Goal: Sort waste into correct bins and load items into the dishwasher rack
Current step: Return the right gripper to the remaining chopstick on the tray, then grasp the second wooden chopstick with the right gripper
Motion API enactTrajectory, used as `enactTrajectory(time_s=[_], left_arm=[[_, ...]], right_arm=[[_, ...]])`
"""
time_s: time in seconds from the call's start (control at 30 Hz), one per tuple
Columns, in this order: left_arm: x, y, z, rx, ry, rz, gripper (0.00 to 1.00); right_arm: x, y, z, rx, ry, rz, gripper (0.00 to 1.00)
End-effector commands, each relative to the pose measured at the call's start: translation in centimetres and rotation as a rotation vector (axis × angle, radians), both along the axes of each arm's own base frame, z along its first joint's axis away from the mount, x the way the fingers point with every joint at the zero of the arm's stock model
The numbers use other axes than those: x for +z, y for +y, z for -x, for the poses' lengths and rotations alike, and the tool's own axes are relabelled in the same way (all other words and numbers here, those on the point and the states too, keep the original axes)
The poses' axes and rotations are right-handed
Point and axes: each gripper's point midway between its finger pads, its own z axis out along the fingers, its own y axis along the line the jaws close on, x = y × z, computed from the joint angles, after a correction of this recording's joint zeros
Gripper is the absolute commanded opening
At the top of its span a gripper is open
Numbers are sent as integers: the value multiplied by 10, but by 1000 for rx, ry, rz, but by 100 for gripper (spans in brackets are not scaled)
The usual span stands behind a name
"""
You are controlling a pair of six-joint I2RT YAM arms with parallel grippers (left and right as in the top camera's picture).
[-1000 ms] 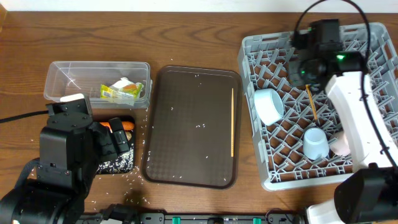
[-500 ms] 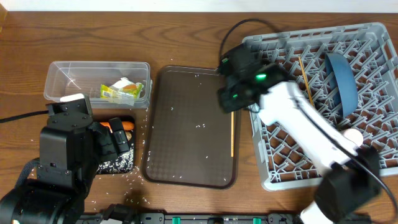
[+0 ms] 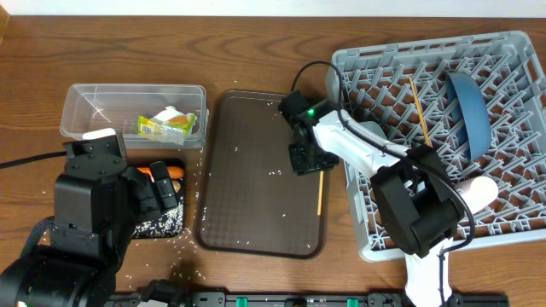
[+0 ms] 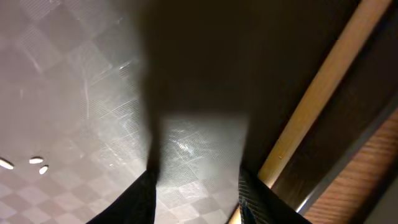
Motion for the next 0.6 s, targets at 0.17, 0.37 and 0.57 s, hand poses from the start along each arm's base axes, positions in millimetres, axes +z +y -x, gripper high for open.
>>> enactTrajectory(time_s=[0.17,0.37,0.57], left_arm=[[2,3,0,15,-6,-2,98],[2,3,0,15,-6,-2,98],[2,3,0,15,-6,-2,98]], right_arm=[[-10,-1,3,43,22,12,35],[28,5,-6,53,-65,-42,36],[45,0,-12,31,-117,-31,41]])
